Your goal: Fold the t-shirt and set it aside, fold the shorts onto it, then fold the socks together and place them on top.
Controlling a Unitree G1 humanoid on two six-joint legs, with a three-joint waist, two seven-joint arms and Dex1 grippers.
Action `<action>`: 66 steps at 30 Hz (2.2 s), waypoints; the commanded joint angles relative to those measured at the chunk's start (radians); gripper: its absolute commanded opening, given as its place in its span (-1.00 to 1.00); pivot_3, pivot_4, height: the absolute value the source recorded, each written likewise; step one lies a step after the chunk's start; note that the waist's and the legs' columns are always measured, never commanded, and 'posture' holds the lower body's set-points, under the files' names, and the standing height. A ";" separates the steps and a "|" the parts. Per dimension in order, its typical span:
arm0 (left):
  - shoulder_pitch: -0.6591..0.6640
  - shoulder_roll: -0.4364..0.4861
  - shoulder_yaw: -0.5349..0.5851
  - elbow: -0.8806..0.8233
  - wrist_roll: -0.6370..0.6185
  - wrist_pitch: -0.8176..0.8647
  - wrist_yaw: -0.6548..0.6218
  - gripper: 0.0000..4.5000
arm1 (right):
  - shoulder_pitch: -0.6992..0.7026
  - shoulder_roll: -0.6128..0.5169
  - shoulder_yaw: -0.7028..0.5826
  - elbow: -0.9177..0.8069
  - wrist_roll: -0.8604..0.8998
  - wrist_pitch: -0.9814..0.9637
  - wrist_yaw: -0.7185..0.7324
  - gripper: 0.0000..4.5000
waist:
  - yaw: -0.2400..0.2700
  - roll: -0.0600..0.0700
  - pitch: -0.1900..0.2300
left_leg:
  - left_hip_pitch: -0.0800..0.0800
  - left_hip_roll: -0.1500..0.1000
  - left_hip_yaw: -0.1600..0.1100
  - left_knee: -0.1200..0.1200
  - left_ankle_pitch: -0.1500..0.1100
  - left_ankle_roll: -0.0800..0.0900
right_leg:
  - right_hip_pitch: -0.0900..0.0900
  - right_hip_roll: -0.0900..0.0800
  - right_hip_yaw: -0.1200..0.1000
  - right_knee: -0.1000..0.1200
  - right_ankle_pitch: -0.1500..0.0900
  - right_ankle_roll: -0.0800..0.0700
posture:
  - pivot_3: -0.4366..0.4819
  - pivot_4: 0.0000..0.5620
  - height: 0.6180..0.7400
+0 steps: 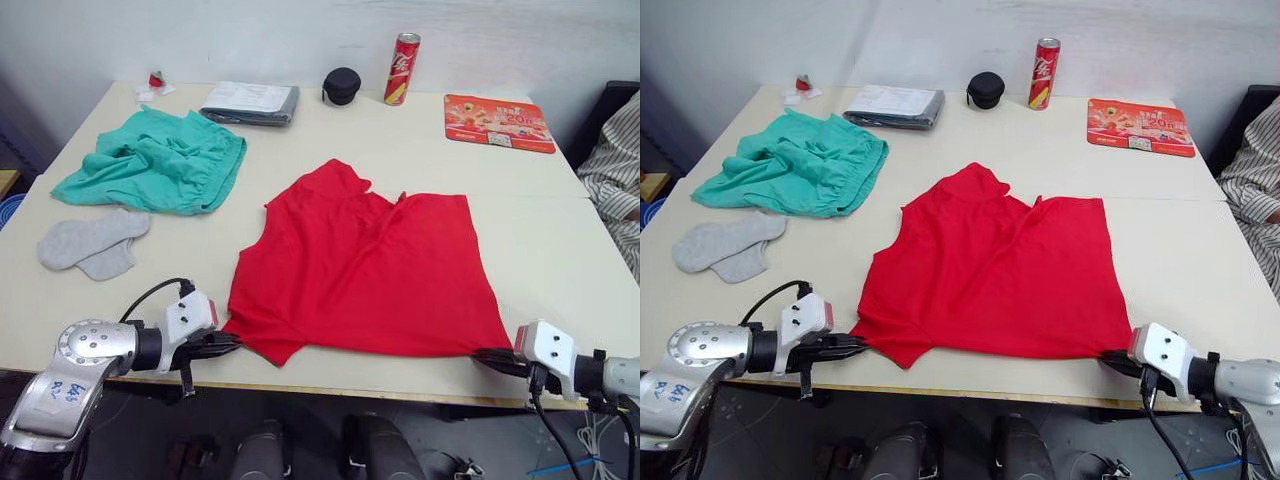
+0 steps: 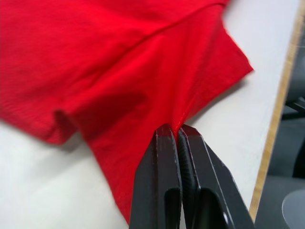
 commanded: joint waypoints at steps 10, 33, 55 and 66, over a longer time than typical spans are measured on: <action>0.154 -0.012 0.055 -0.199 -0.101 0.206 0.142 -0.99 | 0.291 0.151 -0.071 -0.236 -0.056 0.077 -0.180 -1.00 | 0.000 0.000 -0.001 | 0.008 0.001 0.000 -0.006 -0.006 -0.003 | 0.005 0.000 0.000 -0.002 -0.004 -0.004 | -0.05 -0.47 1.00; -0.256 0.284 -0.070 0.301 -0.226 -0.019 -0.393 -0.99 | 0.202 -0.079 -0.155 -0.017 0.206 0.174 0.210 -1.00 | 0.000 0.002 0.000 | 0.008 0.001 -0.001 -0.012 -0.004 0.001 | 0.004 0.001 -0.003 -0.005 -0.006 -0.008 | -0.05 -0.47 1.00; -0.749 0.081 -0.333 0.769 -0.073 0.039 -0.442 -0.78 | -0.120 -0.003 -0.072 -0.031 0.288 0.478 0.006 -1.00 | -0.001 -0.001 0.002 | 0.005 0.000 0.000 -0.004 0.000 -0.004 | 0.003 0.002 -0.003 0.000 -0.006 -0.005 | -0.05 -0.47 1.00; -0.614 -0.063 0.023 0.662 -0.197 -0.125 -0.171 0.77 | -0.038 0.189 -0.324 -0.169 0.299 0.316 -0.179 0.36 | -0.002 -0.001 0.002 | 0.005 0.001 -0.001 -0.003 0.000 -0.005 | 0.003 0.001 -0.003 0.003 -0.006 -0.005 | -0.05 -0.47 1.00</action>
